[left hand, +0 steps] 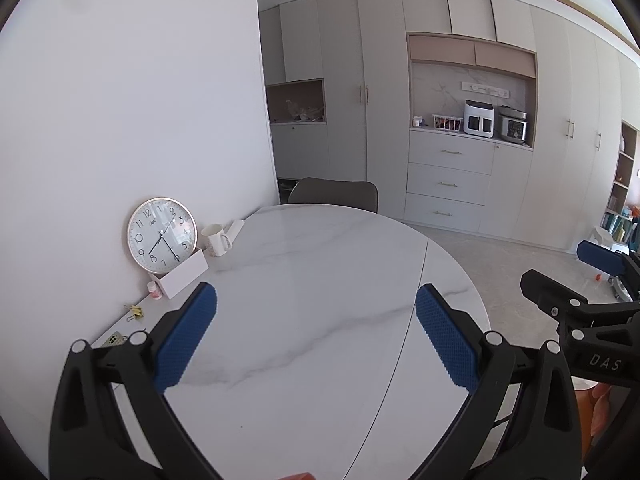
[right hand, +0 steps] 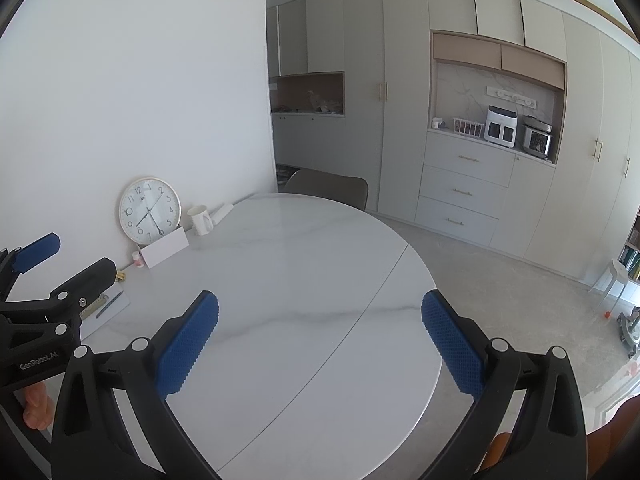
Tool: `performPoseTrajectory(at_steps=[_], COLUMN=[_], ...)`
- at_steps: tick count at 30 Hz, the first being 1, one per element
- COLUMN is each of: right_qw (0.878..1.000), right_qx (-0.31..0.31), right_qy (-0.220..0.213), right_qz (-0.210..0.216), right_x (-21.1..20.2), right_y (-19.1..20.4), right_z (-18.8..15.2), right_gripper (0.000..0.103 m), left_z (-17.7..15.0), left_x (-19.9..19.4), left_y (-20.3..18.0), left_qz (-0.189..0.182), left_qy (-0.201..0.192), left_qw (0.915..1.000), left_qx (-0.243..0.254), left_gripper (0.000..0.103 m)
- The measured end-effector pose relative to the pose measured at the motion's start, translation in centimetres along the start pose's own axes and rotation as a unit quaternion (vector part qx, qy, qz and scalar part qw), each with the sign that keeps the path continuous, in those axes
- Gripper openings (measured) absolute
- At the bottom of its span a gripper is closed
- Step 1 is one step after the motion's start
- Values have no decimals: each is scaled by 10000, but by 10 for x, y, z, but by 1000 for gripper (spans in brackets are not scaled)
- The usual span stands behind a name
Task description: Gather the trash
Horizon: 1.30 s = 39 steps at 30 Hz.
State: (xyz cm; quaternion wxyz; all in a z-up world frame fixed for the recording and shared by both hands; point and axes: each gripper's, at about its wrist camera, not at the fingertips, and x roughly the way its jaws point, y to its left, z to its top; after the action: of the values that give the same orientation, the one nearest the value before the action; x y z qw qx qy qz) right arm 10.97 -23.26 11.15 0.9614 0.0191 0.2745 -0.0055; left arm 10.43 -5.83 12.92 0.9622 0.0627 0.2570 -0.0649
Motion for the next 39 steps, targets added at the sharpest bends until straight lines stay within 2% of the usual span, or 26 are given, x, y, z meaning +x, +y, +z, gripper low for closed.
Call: performPoseTrajectory(at_steps=[27,39], right_qw=[10000,10000], right_qx=[0,-16], right_qy=[39,88], right_qz=[-34,-14], right_x=[-3,-4], right_y=[-9,-15], right_z=[-7,-14], right_gripper=[101,101], left_z=[0,-4], left_x=[2,8], left_y=[-1,-3], left_qz=[64,87], left_qy=[-53,56], left_qw=[9999,9999], left_qx=[65,87], left_gripper=[95,95])
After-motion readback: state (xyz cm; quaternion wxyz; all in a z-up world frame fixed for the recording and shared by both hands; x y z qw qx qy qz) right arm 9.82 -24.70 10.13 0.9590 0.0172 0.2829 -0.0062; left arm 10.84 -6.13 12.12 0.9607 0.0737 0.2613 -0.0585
